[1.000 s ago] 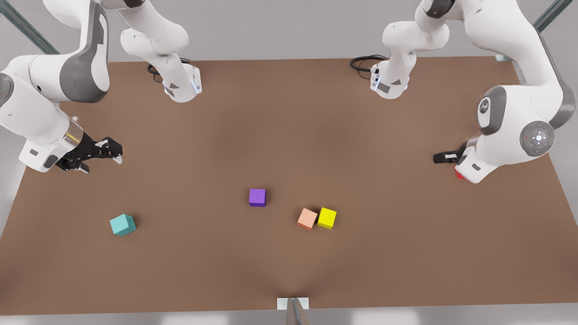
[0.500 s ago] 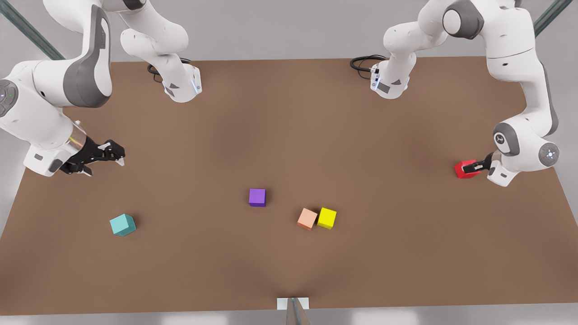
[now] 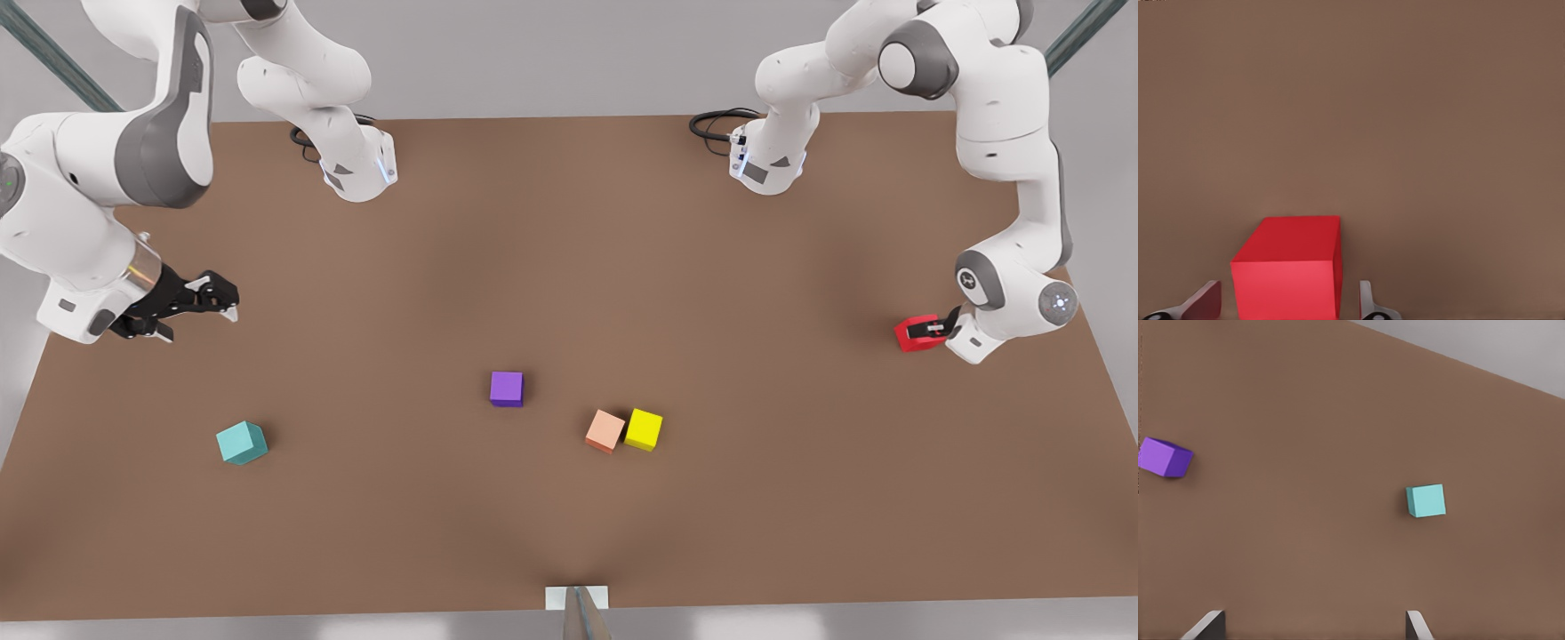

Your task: Pick up red wooden cube and pass to hand red wooden cube and place in blue wooden cube

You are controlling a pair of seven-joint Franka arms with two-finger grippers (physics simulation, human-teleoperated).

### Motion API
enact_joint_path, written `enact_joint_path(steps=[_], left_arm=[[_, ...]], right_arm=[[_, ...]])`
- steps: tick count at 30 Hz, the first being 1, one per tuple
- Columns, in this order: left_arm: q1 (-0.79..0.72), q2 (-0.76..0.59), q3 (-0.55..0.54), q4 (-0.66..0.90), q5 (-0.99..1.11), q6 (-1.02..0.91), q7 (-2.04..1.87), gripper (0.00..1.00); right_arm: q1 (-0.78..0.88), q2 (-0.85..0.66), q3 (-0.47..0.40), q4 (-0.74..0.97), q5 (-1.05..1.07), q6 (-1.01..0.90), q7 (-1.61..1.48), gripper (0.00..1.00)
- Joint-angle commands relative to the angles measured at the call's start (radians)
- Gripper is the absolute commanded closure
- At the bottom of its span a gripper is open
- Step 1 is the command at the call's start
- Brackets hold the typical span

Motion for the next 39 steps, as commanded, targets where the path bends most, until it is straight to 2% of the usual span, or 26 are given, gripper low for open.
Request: enact_joint_path(steps=[1,5,8,17,18,19,22,25,29,30,32,33,34,36,39], left_arm=[[0.002,0.007,0.0,0.0,-0.001,0.026,0.2,0.0],[0.009,0.027,0.0,0.0,-0.002,0.048,0.179,0.0],[0.009,0.042,0.0,0.0,-0.008,0.048,0.015,0.0],[0.009,0.103,-0.001,0.003,-0.01,0.094,-0.014,0.0],[0.009,0.103,-0.001,0.003,-0.01,0.095,-0.014,0.02],[0.009,0.102,-0.001,0.005,-0.01,0.094,-0.014,0.15],[0.017,0.096,-0.004,0.006,-0.007,0.087,-0.01,0.24],[0.015,0.08,-0.037,0.009,-0.008,0.075,-0.051,0.42],[0.012,0.042,-0.116,0.031,-0.096,0.068,-0.168,0.43],[0.008,0.043,-0.135,0.087,-0.137,-0.007,-0.168,0.48],[-0.012,0.131,-0.156,0.417,-0.306,-0.423,-0.255,0.49],[-0.012,0.148,-0.248,0.522,-0.31,-0.544,-0.404,0.49],[-0.012,0.162,-0.356,0.569,-0.317,-0.564,-0.494,0.48],[-0.012,0.208,-0.512,0.617,-0.412,-0.564,-0.686,0.48],[-0.014,0.257,-0.742,0.666,-0.557,-0.563,-0.935,0.48]], right_arm=[[0.0,-0.001,0.0,0.001,0.002,-0.005,-0.01,0.0],[0.001,0.0,0.002,-0.001,0.002,-0.005,-0.01,0.0],[0.001,0.001,0.002,-0.001,0.002,-0.005,-0.01,0.0],[0.012,0.002,0.003,-0.007,0.003,-0.005,-0.009,0.0],[0.012,0.002,0.003,-0.007,0.003,-0.005,-0.009,0.0],[0.012,0.002,0.003,-0.007,0.003,-0.005,-0.01,0.0],[0.032,0.016,0.003,-0.001,0.002,-0.01,-0.01,0.0],[0.032,0.019,0.003,-0.001,0.002,-0.01,-0.009,0.0],[0.032,0.037,0.003,0.0,0.003,-0.008,-0.009,0.0],[0.05,0.066,0.005,0.01,0.015,-0.007,-0.01,0.0],[0.187,0.142,0.003,0.063,0.005,-0.004,-0.013,0.0],[0.193,0.169,0.005,0.073,0.017,-0.002,-0.074,0.0],[0.192,0.203,0.005,0.074,0.083,0.012,-0.217,0.0],[0.126,0.29,-0.003,0.085,0.434,0.012,-0.456,0.0],[0.115,0.364,-0.003,0.094,0.727,0.012,-0.683,0.0]])
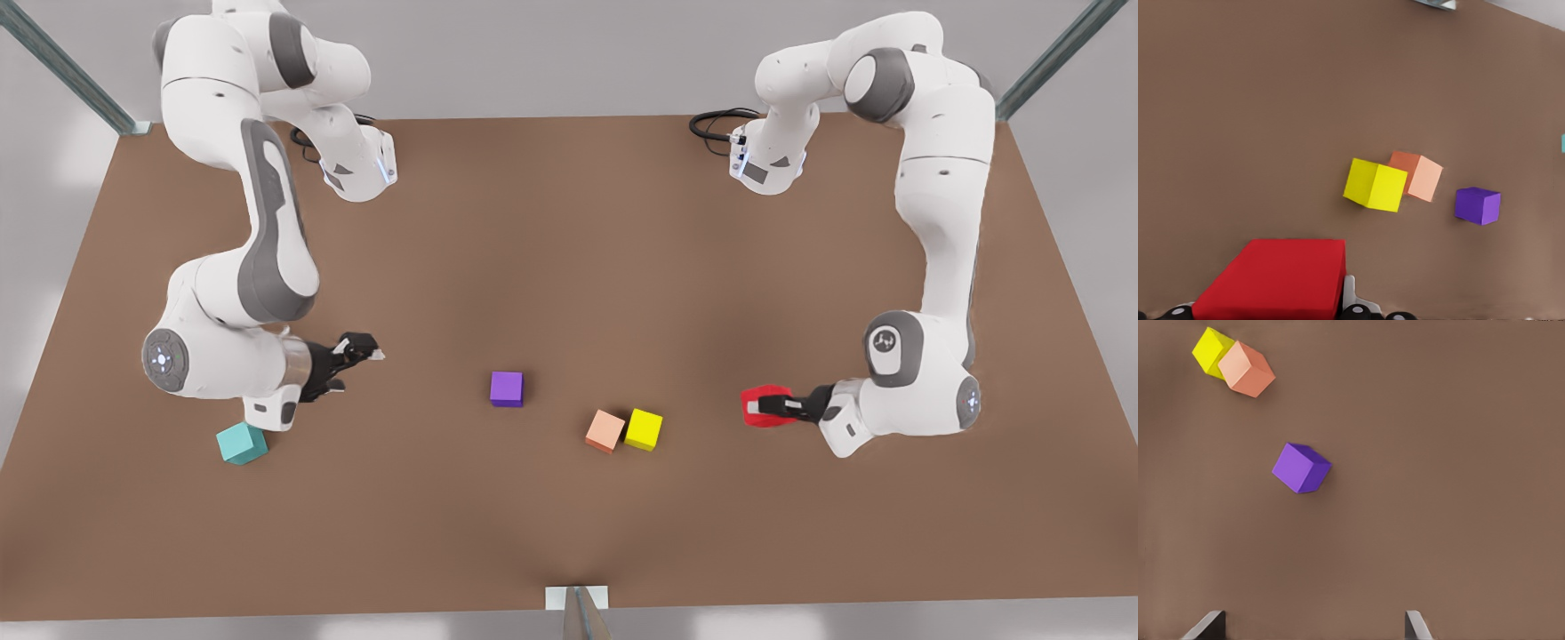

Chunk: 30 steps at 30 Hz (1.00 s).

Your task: Pick up red wooden cube and pass to hand red wooden cube and place in blue wooden cube

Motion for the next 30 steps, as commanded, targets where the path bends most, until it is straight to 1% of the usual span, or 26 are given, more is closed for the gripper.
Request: enact_joint_path(steps=[1,2,4,5,6,7,10,11,15,16,18,21,24,28,30], left_arm=[[0.0,0.072,-0.115,0.082,-0.165,-0.156,-0.639,0.48],[-0.023,0.144,-0.167,0.17,-0.196,-0.127,-0.691,0.46],[-0.072,0.187,-0.175,0.197,-0.329,-0.036,-0.685,0.46],[-0.123,0.217,-0.182,0.233,-0.396,0.033,-0.685,0.46],[-0.164,0.233,-0.182,0.265,-0.407,0.08,-0.685,0.45],[-0.187,0.246,-0.184,0.293,-0.407,0.096,-0.654,0.45],[-0.195,0.261,-0.212,0.294,-0.446,0.12,-0.529,0.45],[-0.201,0.272,-0.213,0.293,-0.447,0.113,-0.429,0.45],[-0.202,0.29,-0.225,0.291,-0.447,0.105,-0.299,0.45],[-0.201,0.298,-0.225,0.283,-0.467,0.105,-0.189,0.45],[-0.202,0.299,-0.225,0.283,-0.489,0.105,-0.183,0.44],[-0.21,0.298,-0.236,0.285,-0.49,0.11,-0.153,0.44],[-0.219,0.303,-0.247,0.29,-0.496,0.12,-0.087,0.45],[-0.23,0.307,-0.247,0.287,-0.519,0.146,0.074,0.45],[-0.23,0.318,-0.247,0.288,-0.519,0.157,0.084,0.46]], right_arm=[[-0.003,0.028,0.0,0.004,0.305,0.005,-0.549,0.0],[-0.002,0.046,0.003,0.004,0.4,0.007,-0.555,0.0],[0.004,0.087,0.008,0.039,0.513,0.031,-0.56,0.0],[0.007,0.143,0.008,0.071,0.598,0.053,-0.639,0.0],[0.024,0.158,0.008,0.076,0.653,0.089,-0.678,0.0],[0.043,0.172,0.009,0.077,0.678,0.16,-0.754,0.0],[0.06,0.201,0.008,0.079,0.761,0.226,-1.004,0.0],[0.063,0.203,0.009,0.079,0.779,0.263,-1.112,0.0],[0.079,0.203,0.009,0.059,0.813,0.271,-1.434,0.0],[0.081,0.203,0.009,0.057,0.813,0.271,-1.451,0.0],[0.092,0.203,0.009,0.041,0.813,0.269,-1.454,0.0],[0.099,0.204,0.035,0.011,0.859,0.269,-1.497,0.0],[0.121,0.209,0.037,-0.024,0.903,0.271,-1.495,0.0],[0.141,0.21,0.037,-0.032,0.936,0.274,-1.492,0.0],[0.155,0.21,0.037,-0.032,0.952,0.275,-1.485,0.0]])
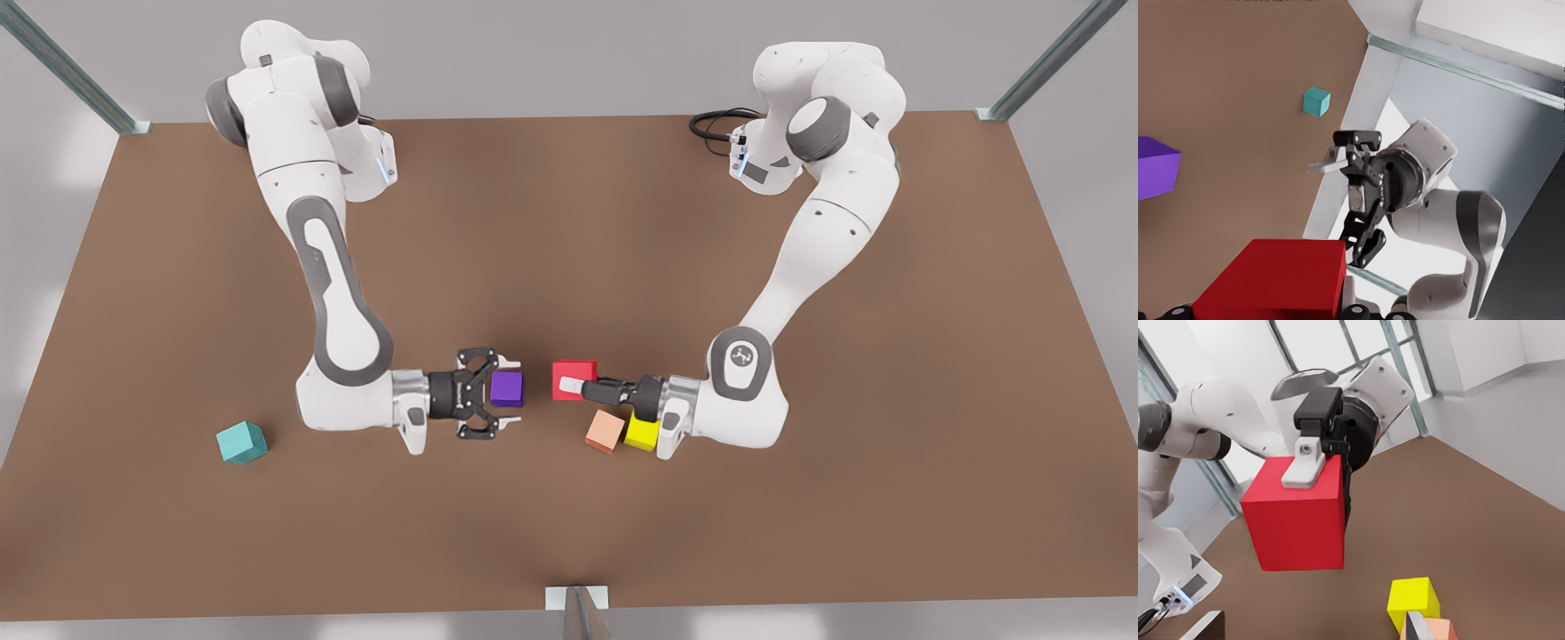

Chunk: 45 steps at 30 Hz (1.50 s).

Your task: Pick up red wooden cube and pass to hand red wooden cube and place in blue wooden cube

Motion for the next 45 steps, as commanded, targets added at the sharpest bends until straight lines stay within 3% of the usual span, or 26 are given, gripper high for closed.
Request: enact_joint_path(steps=[1,38,39,40,41,45], left_arm=[[0.0,0.005,-0.001,0.0,-0.019,0.02,0.294,0.46],[-0.046,0.035,-0.001,0.002,-0.069,0.099,0.349,0.46],[-0.046,0.035,-0.001,0.002,-0.069,0.099,0.349,0.46],[-0.046,0.035,-0.001,0.002,-0.069,0.099,0.349,0.46],[-0.046,0.035,-0.001,0.002,-0.069,0.099,0.349,0.46],[-0.046,0.034,-0.001,0.002,-0.069,0.098,0.349,0.46]], right_arm=[[0.008,-0.001,0.0,0.0,0.027,0.014,-0.398,0.0],[0.113,0.042,0.008,0.022,0.113,0.181,-0.392,0.0],[0.111,0.042,0.008,0.023,0.113,0.181,-0.392,0.13],[0.113,0.042,0.008,0.026,0.112,0.181,-0.393,0.43],[0.111,0.042,0.008,0.028,0.11,0.181,-0.393,0.58],[0.11,0.045,0.008,0.031,0.11,0.18,-0.393,0.59]])
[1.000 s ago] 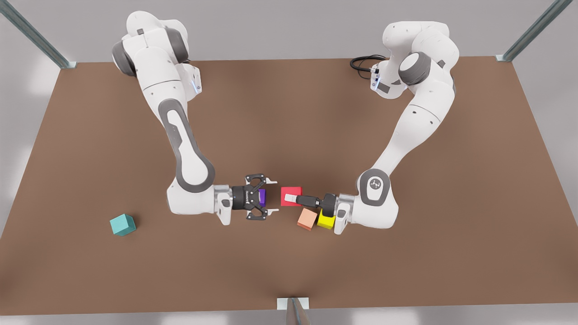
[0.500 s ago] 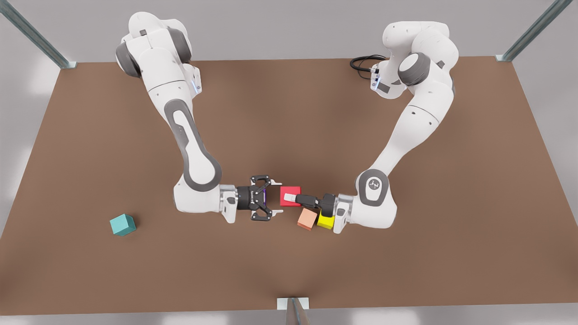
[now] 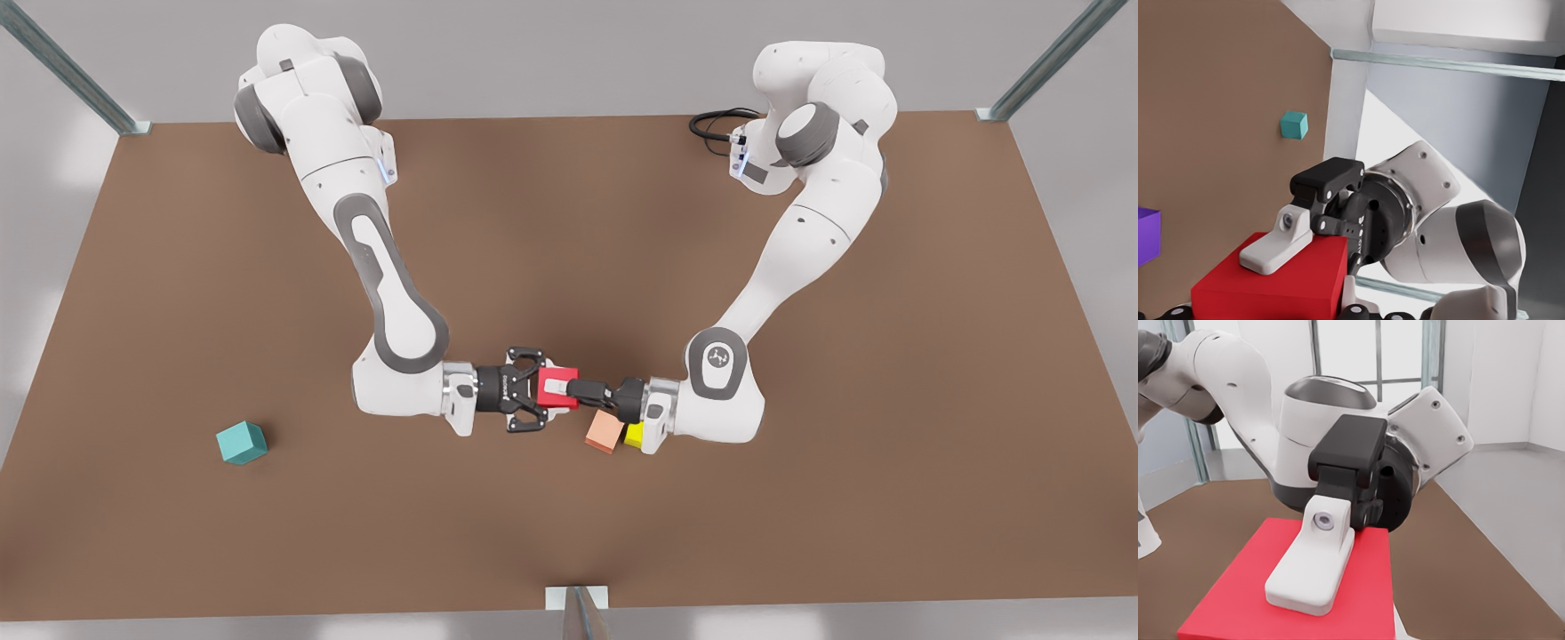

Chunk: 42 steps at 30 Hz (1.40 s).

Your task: Pick up red wooden cube and pass to hand red wooden cube and place in blue wooden cube

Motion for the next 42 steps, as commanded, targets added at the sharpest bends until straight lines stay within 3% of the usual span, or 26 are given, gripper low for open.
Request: enact_joint_path(steps=[1,2,3,10,15,16,17,18,19,20,22,23,24,25,26,27,35,38,42], left_arm=[[0.0,-0.002,-0.001,0.0,-0.016,-0.001,0.064,0.46],[0.001,-0.002,-0.001,0.0,-0.016,-0.001,0.064,0.41],[0.0,-0.002,-0.001,0.0,-0.016,-0.001,0.064,0.0],[0.036,-0.008,-0.001,-0.003,-0.015,-0.016,0.064,0.0],[0.171,-0.013,-0.001,-0.005,0.047,-0.205,0.064,0.0],[0.234,-0.014,-0.003,-0.003,0.123,-0.309,0.049,0.0],[0.308,-0.074,-0.001,0.006,0.368,-0.482,-0.032,0.0],[0.344,-0.146,-0.01,0.006,0.657,-0.586,-0.042,0.0],[0.296,-0.29,-0.024,0.003,1.149,-0.794,-0.155,0.0],[0.273,-0.327,-0.024,0.008,1.259,-0.929,-0.305,0.0],[0.363,-0.43,-0.021,0.014,1.371,-0.952,-0.444,0.0],[0.388,-0.462,-0.02,0.012,1.371,-0.958,-0.444,0.0],[0.382,-0.465,0.022,0.014,1.378,-0.973,-0.433,0.0],[0.286,-0.572,0.216,-0.04,1.334,-0.909,-0.291,0.0],[0.179,-0.792,0.466,-0.317,1.13,-0.684,-0.16,0.0],[0.026,-0.814,0.643,-0.321,1.046,-0.687,-0.16,0.0],[0.0,-0.798,0.591,-0.296,1.033,-0.711,-0.151,0.0],[0.0,-0.791,0.591,-0.296,1.033,-0.739,-0.152,0.0],[0.0,-0.78,0.591,-0.296,1.033,-0.746,-0.154,0.0]], right_arm=[[-0.002,-0.001,0.0,0.002,0.004,0.007,-0.033,0.59],[-0.005,-0.001,0.0,0.002,0.004,0.005,-0.032,0.59],[-0.005,-0.001,0.0,0.005,0.004,0.005,-0.032,0.59],[-0.01,-0.003,-0.001,0.008,0.004,-0.001,-0.03,0.59],[-0.082,-0.006,-0.012,0.02,-0.088,-0.065,-0.036,0.58],[-0.135,-0.01,-0.012,0.055,-0.231,-0.114,-0.032,0.58],[-0.209,-0.022,-0.014,0.095,-0.429,-0.191,-0.032,0.58],[-0.247,-0.05,-0.018,0.098,-0.56,-0.235,-0.032,0.58],[-0.258,-0.101,-0.049,0.098,-0.862,-0.26,0.056,0.58],[-0.272,-0.105,-0.069,0.098,-1.019,-0.301,0.188,0.59],[-0.275,-0.105,-0.077,0.089,-1.362,-0.312,0.427,0.59],[-0.281,-0.099,-0.089,0.097,-1.473,-0.305,0.513,0.59],[-0.281,-0.096,-0.153,0.086,-1.496,-0.283,0.59,0.59],[-0.281,-0.089,-0.178,0.081,-1.537,-0.242,0.622,0.59],[-0.283,-0.066,-0.199,0.075,-1.55,-0.176,0.663,0.59],[-0.301,-0.049,-0.212,0.074,-1.544,-0.13,0.665,0.59],[-0.372,-0.012,-0.233,0.015,-1.542,0.132,0.665,0.59],[-0.373,-0.004,-0.233,-0.003,-1.539,0.139,0.689,0.59],[-0.382,-0.046,-0.235,-0.158,-1.539,0.245,0.686,0.58]])
